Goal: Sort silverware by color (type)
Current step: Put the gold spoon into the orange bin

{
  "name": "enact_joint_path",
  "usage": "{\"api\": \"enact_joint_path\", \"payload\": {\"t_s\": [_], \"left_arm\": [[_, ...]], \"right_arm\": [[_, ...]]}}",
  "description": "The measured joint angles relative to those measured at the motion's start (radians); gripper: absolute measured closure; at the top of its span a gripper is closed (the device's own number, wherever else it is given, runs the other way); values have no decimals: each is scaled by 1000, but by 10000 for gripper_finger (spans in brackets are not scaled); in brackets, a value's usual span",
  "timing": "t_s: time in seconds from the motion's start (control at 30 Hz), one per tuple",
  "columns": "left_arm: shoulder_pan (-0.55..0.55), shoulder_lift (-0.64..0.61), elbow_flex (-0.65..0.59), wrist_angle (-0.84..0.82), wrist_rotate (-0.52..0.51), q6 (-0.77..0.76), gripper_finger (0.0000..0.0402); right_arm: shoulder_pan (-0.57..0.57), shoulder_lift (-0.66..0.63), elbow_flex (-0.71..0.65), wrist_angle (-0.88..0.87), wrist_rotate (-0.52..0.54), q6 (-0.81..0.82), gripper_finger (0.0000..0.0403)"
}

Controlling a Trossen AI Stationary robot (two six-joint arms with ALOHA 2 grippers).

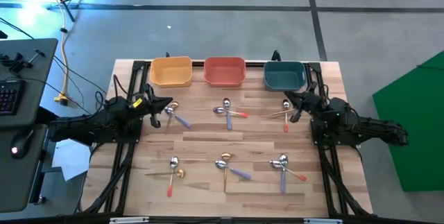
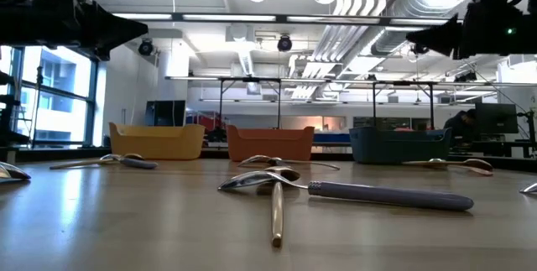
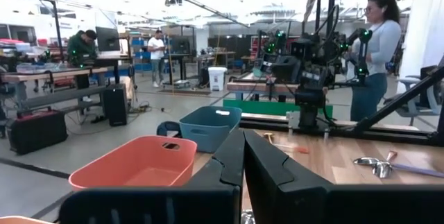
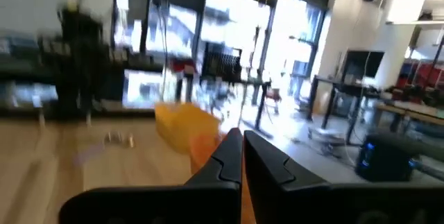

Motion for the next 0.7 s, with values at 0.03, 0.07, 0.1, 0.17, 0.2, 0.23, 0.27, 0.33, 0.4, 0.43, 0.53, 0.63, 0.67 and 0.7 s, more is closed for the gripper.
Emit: {"api": "enact_joint_path", "payload": {"t_s": [0.03,0.07,0.1,0.17,0.2,0.23,0.27,0.33,0.4,0.43,0.53,0.63,0.67,0.7], "left_arm": [[0,0,0,-3,0,0,401],[0,0,0,-7,0,-1,401],[0,0,0,-7,0,-1,401],[0,0,0,-5,1,0,401],[0,0,0,-6,1,-2,401],[0,0,0,-5,1,-8,401],[0,0,0,-5,1,-17,401],[0,0,0,-5,1,-26,401],[0,0,0,-5,1,-41,401],[0,0,0,-5,1,-57,401],[0,0,0,-4,1,-106,401],[0,0,0,3,-4,-134,401],[0,0,0,3,-7,-143,401],[0,0,0,2,-7,-158,401]], "right_arm": [[1,0,0,20,-14,35,402],[1,2,0,38,-28,66,402],[1,3,0,47,-35,96,402],[0,7,0,56,-42,127,402],[-4,9,0,71,-30,131,402],[-7,12,0,85,-15,133,402],[-10,15,0,97,-10,143,402],[-16,32,8,74,-28,163,402],[-18,60,29,32,-63,186,402],[-18,79,45,11,-72,204,402],[-18,159,92,-105,-73,245,401],[-18,274,145,-197,-66,270,389],[-18,315,164,-220,-64,273,382],[-18,356,184,-248,-62,274,374]]}}
